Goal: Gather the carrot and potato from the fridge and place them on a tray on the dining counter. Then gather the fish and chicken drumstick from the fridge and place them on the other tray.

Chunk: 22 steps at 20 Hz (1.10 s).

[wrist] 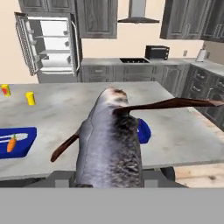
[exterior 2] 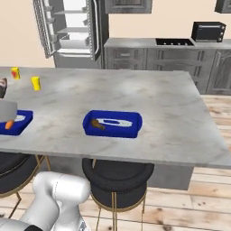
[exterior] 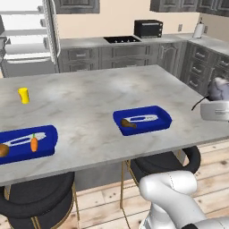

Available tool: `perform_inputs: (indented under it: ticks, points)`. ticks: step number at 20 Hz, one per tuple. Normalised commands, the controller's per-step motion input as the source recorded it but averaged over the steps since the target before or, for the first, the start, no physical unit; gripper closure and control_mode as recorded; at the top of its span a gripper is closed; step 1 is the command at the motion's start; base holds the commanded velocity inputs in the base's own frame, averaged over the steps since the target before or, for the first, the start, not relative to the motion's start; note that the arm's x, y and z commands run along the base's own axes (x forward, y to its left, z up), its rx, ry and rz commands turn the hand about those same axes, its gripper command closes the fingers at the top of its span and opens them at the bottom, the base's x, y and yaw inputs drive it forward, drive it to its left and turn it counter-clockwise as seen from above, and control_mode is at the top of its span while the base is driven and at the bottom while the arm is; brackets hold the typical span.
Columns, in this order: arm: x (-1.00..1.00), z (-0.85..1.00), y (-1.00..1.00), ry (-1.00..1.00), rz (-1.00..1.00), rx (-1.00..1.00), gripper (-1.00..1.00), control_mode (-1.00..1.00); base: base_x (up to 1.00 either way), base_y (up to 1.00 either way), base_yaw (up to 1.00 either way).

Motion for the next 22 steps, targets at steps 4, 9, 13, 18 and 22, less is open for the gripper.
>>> perform_inputs:
  ticks: [4, 9, 13, 18, 22]
  points:
    - [0.24, 0.00, -0.07, 0.06, 0.02, 0.01, 1.00, -1.00, 0.41, -0.06, 0.06]
    - [1.00, -0.01, -0.37, 0.27, 0.04, 0.02, 1.00, -1.00, 0.00, 0.00, 0.00]
    - [1.00, -0.24, -0.12, 0.26, 0.01, -0.01, 1.00, -1.00, 0.00, 0.00, 0.00]
    - [0.94, -0.56, 0.00, 0.32, 0.00, -0.07, 1.00, -1.00, 0.00, 0.00, 0.00]
    - [0.73, -0.77, 0.00, 0.22, 0.00, -0.12, 1.00, -1.00, 0.00, 0.00, 0.00]
